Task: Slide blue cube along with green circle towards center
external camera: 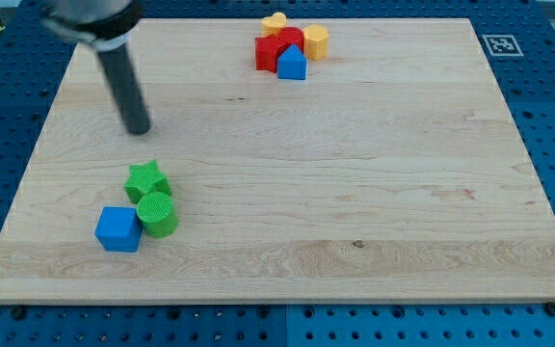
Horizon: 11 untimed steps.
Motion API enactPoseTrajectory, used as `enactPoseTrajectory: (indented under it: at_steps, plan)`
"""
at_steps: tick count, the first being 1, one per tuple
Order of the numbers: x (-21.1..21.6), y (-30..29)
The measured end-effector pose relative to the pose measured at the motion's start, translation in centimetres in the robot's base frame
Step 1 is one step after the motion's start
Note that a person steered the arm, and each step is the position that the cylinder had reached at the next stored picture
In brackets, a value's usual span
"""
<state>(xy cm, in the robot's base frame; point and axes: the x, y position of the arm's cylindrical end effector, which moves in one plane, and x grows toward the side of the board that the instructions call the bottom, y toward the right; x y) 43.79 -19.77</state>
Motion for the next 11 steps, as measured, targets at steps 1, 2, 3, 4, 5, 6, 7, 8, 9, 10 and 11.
enactPoseTrajectory:
  at_steps: [1, 2, 3, 4, 5, 6, 7, 8, 9, 10, 11]
  plan:
    - [6.1, -2.6]
    - [12.4, -2.5]
    - [12.8, -2.5]
    - [12.7, -0.9]
    - [12.7, 3.2]
    - [12.7, 7.6]
    - [12.6, 12.0]
    - [11.7, 15.3]
    - [10.1, 16.9]
    - [8.1, 17.2]
    - [5.6, 17.2]
